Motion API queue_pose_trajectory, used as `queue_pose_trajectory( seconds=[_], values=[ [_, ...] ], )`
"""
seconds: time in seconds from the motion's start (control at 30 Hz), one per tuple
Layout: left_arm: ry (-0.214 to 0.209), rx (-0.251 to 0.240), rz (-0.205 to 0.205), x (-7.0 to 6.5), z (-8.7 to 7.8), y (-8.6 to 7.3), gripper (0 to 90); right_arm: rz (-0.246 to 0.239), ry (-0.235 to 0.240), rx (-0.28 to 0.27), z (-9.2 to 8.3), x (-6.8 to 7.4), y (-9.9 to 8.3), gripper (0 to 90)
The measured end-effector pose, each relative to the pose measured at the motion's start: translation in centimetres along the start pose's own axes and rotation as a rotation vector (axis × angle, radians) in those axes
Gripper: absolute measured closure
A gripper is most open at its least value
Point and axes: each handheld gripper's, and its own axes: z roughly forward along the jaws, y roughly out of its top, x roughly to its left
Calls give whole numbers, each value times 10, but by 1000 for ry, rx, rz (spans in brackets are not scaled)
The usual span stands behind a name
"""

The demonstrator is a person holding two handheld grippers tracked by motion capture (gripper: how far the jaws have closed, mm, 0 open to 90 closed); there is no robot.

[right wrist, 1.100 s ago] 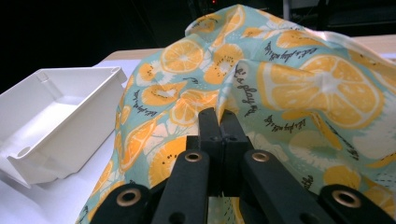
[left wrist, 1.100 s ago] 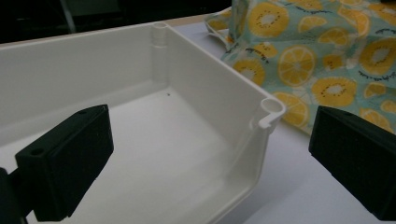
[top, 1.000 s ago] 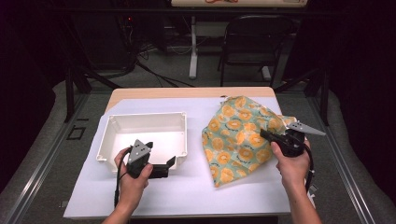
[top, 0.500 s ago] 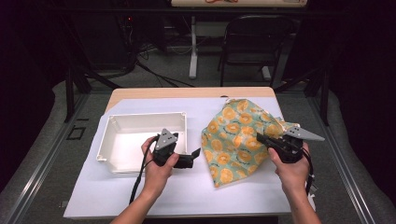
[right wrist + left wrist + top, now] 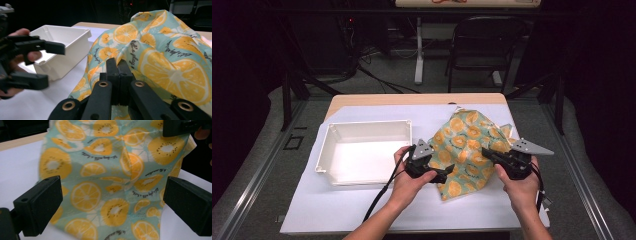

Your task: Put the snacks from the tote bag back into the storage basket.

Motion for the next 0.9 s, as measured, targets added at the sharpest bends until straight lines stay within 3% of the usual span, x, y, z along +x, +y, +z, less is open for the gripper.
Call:
queue_pose_trajectory(
  seconds=[0.03,0.2,0.37,0.5,0.77,0.9],
  values=[
    [-1,6,15,-5,9,1,27,-2,8,-4,0,2,0,900],
    [6,13,25,-11,25,5,45,2,18,-4,0,3,0,900],
    [1,24,62,-19,36,8,90,-8,31,3,1,5,-1,900],
    [-13,27,96,-27,45,9,232,-17,42,5,2,8,0,900],
    [-55,54,142,-31,48,6,671,-18,58,-4,0,9,0,900],
    [-107,62,116,-28,47,7,869,-32,67,-4,-1,10,-1,900]
  ],
)
